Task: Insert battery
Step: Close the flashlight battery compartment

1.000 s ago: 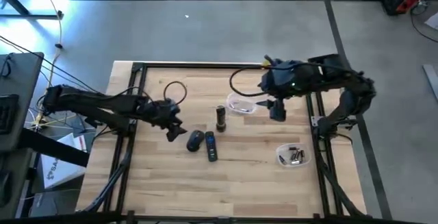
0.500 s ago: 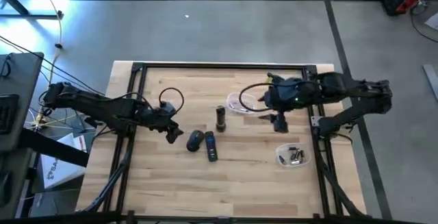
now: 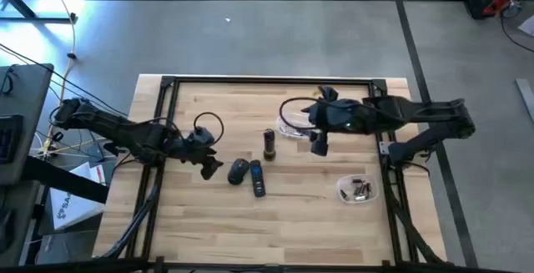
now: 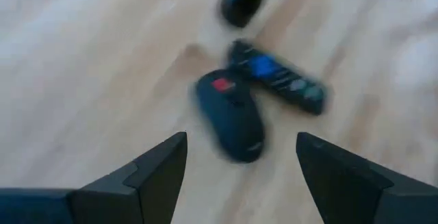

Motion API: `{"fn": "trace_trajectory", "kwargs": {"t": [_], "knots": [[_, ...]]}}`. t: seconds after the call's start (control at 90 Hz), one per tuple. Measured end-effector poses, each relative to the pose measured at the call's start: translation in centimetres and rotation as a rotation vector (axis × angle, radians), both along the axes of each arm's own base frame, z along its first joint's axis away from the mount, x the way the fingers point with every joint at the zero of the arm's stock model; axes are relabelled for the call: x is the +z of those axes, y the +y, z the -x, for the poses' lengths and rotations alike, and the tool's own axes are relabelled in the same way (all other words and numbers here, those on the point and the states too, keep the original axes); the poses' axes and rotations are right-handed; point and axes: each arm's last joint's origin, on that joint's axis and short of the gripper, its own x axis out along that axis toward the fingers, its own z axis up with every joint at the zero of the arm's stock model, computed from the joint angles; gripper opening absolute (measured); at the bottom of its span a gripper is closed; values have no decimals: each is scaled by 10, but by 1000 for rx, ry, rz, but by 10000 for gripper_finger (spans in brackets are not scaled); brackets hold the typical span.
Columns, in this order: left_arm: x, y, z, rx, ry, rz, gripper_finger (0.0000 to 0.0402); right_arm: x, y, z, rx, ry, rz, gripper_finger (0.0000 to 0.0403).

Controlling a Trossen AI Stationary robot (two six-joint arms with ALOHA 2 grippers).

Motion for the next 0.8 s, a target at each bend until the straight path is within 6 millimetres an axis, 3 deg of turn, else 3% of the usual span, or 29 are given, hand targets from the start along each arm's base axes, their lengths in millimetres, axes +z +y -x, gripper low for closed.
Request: {"fn": "trace_trajectory", "kwargs": {"t": [0.2, 0.4, 0.8], "knots": [[23, -5, -13, -41, -201, 15, 255, 28, 0, 6, 8, -99, -36, 250], [30, -7, -18, -41, -294, 41, 255, 27, 1, 7, 42, -68, -89, 250], [30, -10, -18, -99, -279, 127, 255, 25, 2, 7, 68, -56, -108, 250]]}}
